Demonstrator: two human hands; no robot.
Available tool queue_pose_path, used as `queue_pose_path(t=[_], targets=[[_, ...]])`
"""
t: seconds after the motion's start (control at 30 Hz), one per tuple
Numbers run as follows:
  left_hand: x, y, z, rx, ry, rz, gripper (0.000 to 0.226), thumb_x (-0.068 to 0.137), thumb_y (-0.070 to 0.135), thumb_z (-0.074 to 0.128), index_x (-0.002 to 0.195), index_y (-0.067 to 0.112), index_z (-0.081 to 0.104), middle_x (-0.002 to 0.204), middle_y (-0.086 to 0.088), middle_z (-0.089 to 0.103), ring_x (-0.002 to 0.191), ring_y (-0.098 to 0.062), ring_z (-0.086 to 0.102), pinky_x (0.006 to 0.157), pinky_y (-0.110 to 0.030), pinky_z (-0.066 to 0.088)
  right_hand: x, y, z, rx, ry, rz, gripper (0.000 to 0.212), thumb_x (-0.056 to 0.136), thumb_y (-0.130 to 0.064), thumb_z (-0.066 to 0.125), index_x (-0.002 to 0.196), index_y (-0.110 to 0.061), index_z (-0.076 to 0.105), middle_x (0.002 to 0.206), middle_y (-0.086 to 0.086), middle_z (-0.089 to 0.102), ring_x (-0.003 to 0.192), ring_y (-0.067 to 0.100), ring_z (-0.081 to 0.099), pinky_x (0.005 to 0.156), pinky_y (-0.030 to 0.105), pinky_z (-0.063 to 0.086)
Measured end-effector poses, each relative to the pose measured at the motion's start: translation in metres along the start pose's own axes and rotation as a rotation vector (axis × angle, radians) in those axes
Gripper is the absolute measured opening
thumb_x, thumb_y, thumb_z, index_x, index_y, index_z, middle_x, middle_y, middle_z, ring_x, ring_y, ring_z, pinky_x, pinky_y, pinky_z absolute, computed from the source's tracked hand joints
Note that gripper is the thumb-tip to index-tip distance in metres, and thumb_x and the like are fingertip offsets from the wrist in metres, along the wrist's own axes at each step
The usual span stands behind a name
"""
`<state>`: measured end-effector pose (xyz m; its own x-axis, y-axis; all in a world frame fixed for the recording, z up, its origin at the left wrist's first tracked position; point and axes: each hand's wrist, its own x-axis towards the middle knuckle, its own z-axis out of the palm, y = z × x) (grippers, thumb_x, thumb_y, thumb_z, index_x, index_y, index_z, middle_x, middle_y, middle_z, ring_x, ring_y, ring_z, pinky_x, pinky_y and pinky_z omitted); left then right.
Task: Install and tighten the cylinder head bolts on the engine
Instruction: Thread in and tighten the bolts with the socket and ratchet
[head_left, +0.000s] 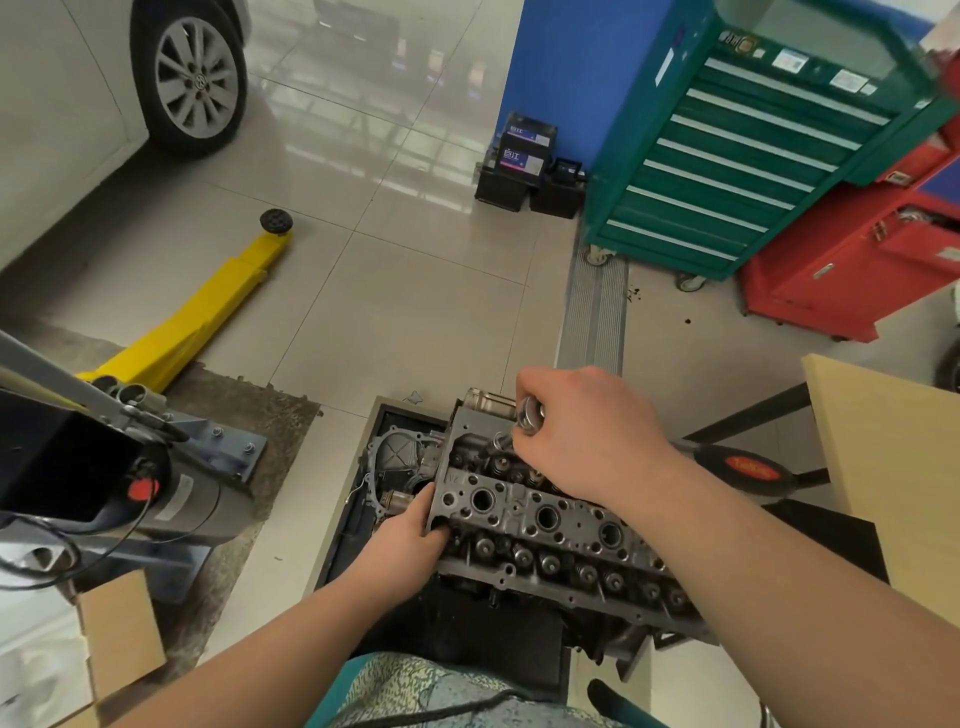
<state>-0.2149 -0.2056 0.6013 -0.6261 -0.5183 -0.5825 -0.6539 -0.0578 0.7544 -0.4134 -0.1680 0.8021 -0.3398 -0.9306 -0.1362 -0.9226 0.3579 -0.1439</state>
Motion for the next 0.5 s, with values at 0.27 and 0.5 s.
queue_pose_path(t=[0.27,0.5], targets=[[0.0,0.001,0.0,-0.017,-0.015,-0.007,0.065,0.104,0.031,0.052,0.159,0.05,0.024,0.092,0.029,0.061,0.077,0.019,0.064,0.053,-0.003,0.045,-0.004,-0.011,-0.003,0.053,0.048,-0.018,0.012,0.084,-0.041,0.064,0.085,-0.034,0.054,0.066,-0.015,0.057,0.065,0.004,0.052,0.055,0.029,0.048],[0.001,0.0,-0.001,-0.04,-0.028,-0.044,0.07,0.104,0.033,0.054,0.163,0.046,0.017,0.095,0.024,0.065,0.078,0.001,0.073,0.057,-0.011,0.053,0.001,-0.016,-0.006,0.009,-0.038,-0.068,0.01,0.086,-0.039,0.062,0.091,-0.035,0.054,0.074,-0.015,0.058,0.075,0.012,0.058,0.062,0.033,0.052]])
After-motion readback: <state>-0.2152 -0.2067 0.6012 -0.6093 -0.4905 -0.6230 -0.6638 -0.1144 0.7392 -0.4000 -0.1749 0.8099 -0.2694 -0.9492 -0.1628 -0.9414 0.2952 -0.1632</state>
